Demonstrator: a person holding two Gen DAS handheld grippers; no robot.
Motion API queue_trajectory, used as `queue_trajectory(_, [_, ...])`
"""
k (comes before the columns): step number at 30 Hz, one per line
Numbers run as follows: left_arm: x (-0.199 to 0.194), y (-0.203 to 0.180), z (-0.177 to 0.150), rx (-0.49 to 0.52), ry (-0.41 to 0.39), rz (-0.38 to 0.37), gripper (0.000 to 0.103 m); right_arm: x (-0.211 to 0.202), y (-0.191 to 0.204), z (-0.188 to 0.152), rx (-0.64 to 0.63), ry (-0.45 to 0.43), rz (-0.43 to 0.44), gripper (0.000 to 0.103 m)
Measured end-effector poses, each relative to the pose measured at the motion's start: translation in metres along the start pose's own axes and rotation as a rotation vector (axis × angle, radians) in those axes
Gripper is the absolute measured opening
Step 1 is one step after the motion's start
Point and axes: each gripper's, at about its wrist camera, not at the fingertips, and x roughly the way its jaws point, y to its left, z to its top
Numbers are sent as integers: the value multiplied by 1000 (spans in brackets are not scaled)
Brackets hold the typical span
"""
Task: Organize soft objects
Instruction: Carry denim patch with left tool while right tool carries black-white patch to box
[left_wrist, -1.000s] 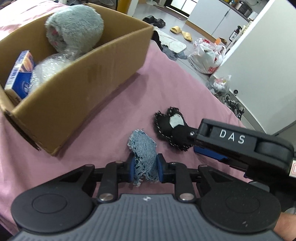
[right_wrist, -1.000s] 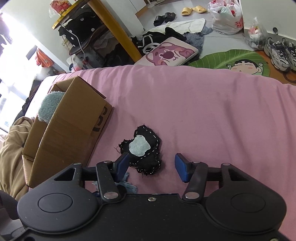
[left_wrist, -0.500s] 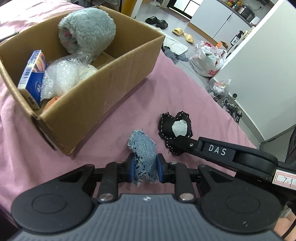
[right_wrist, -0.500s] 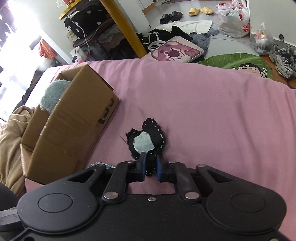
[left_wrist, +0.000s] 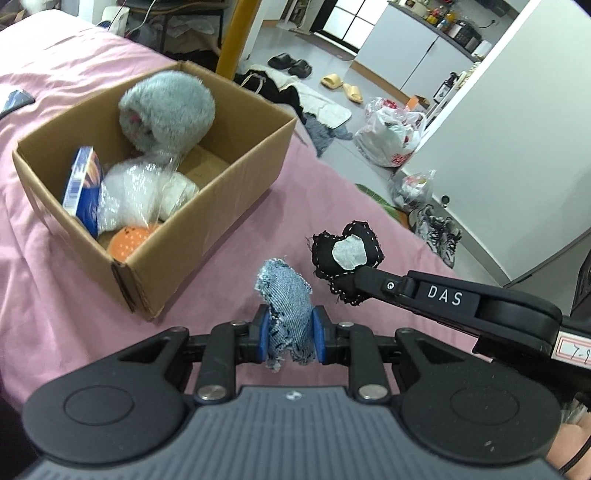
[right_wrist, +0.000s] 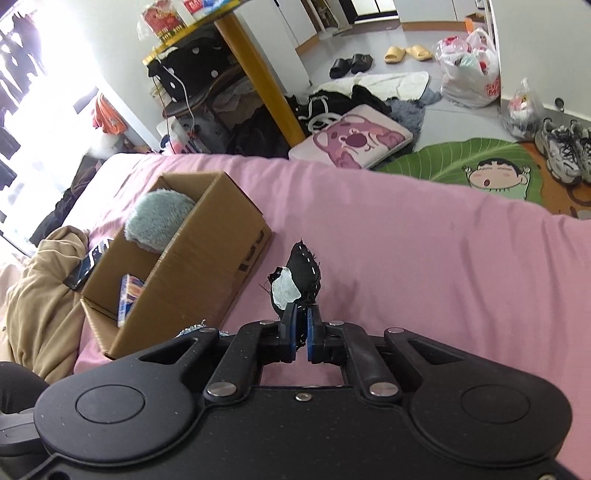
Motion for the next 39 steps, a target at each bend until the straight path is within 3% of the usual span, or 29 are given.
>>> queue_trajectory(21, [-57,4,24,66,-80,-15,23,-49,29,3,-58,-123,30,5])
queue_trajectory(39, [-72,49,70,77,-121,4,23,-56,56,7,-32,-209,55,5])
